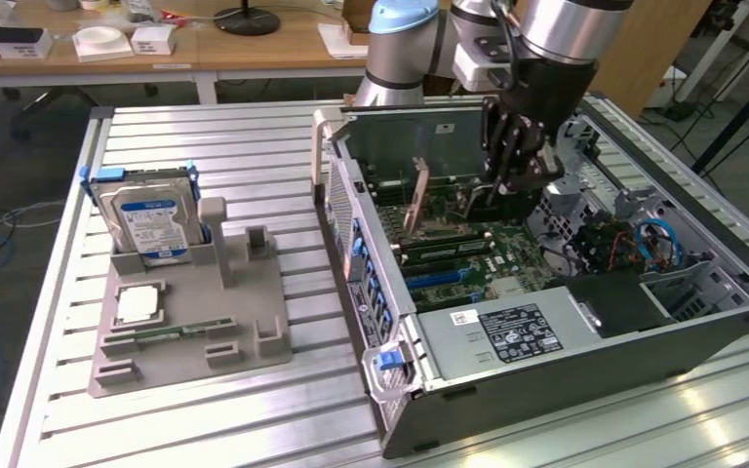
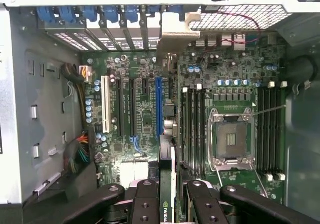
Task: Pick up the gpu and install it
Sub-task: 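Insert the gpu into the slot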
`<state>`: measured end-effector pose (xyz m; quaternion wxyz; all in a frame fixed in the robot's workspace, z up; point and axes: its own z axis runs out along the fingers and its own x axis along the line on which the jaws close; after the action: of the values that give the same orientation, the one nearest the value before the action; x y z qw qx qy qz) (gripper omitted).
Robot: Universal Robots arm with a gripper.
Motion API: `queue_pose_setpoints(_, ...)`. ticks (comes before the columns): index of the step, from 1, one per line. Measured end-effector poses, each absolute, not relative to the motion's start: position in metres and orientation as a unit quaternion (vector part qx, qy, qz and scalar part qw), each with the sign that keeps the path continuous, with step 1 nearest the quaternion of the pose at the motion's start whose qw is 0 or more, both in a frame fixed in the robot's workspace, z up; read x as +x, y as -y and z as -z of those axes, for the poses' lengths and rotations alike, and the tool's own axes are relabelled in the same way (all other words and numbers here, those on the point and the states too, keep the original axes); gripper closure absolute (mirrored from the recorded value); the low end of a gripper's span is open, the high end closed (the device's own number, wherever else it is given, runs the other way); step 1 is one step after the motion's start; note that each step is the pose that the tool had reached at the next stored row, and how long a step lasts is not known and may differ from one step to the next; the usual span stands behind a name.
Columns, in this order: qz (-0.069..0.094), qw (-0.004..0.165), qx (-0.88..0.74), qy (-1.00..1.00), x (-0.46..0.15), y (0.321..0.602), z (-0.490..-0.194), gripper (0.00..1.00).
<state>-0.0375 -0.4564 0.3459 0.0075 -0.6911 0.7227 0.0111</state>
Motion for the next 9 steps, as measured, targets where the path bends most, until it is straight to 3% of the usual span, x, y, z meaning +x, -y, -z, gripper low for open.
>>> queue_pose_setpoints(9, -0.011, 0.008, -0.691, -0.723, -0.042, 0.462, -0.333, 0.74)
